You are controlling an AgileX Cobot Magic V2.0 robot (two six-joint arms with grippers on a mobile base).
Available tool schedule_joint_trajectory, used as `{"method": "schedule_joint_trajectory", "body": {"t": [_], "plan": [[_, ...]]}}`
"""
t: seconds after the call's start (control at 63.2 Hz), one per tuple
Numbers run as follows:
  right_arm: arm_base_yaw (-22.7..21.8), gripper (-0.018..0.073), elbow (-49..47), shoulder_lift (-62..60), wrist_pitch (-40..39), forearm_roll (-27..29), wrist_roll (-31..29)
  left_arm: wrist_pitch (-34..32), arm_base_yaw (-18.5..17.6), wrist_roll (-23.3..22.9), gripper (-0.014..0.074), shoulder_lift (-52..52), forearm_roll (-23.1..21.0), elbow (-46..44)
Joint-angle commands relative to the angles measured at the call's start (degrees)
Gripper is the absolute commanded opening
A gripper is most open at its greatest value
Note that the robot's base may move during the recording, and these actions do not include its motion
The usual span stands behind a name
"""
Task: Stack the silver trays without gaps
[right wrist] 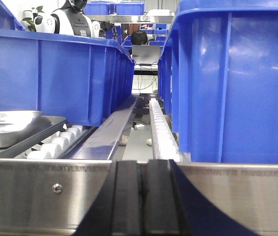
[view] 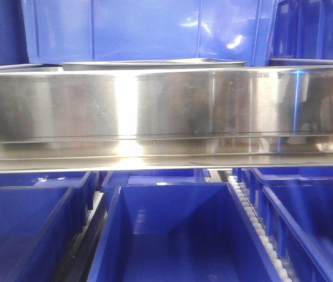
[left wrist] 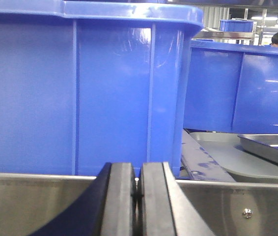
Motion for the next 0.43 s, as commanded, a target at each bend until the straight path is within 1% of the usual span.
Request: {"method": "schedule_joint_trajectory", "body": {"t": [0.0, 0.411], "plan": [[0.0, -0.0070, 0.0, -0.2, -1.7, 0.1, -0.2, -1.2, 0.2, 0.1, 0.0007, -0.3, -0.4, -0.1], [0.0, -0.0070, 0.0, -0.2, -1.7, 0.1, -0.2, -1.2, 0.2, 0.1, 0.0007, -0.3, -0.4, -0.1]]}}
